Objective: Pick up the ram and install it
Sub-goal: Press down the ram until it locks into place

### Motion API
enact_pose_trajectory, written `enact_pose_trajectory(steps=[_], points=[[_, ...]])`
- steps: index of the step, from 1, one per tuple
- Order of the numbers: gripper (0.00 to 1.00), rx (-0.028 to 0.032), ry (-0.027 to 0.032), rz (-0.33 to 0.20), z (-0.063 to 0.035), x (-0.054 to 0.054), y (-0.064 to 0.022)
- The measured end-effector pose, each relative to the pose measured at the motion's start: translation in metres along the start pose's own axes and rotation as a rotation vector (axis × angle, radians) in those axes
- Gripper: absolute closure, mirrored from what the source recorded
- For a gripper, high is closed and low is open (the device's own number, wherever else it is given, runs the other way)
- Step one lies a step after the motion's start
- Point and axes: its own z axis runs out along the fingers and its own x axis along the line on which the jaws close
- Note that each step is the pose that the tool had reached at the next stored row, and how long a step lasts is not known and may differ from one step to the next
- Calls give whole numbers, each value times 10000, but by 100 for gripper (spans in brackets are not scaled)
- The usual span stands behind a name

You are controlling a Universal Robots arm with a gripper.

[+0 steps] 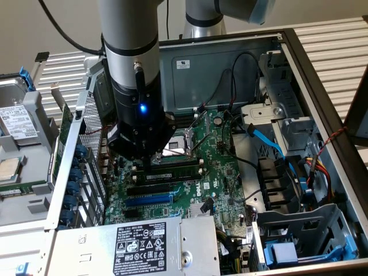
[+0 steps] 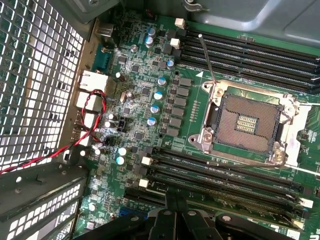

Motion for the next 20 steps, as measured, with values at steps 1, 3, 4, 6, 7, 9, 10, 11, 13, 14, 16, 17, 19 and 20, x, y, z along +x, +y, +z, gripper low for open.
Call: enact_pose_trajectory(steps=[1, 3, 4, 6, 7, 9, 10, 11, 13, 14, 16, 17, 19, 20], points=[[89, -14, -3, 9, 9, 3, 0], [89, -33, -8, 27, 28, 8, 0], [89, -42, -11, 37, 38, 11, 0], [89, -53, -11, 59, 52, 17, -1], [89, -57, -10, 70, 57, 20, -1], [89, -70, -15, 92, 69, 24, -1], [89, -77, -17, 102, 73, 26, 0], [89, -81, -19, 109, 74, 26, 0], [89, -88, -22, 111, 68, 26, 0], [89, -96, -30, 110, 52, 26, 2], [89, -86, -20, 111, -31, 31, 5], [89, -83, -25, 110, -67, 32, 6], [89, -77, -64, 107, -114, 25, 7], [89, -70, -85, 108, -131, 16, 7]])
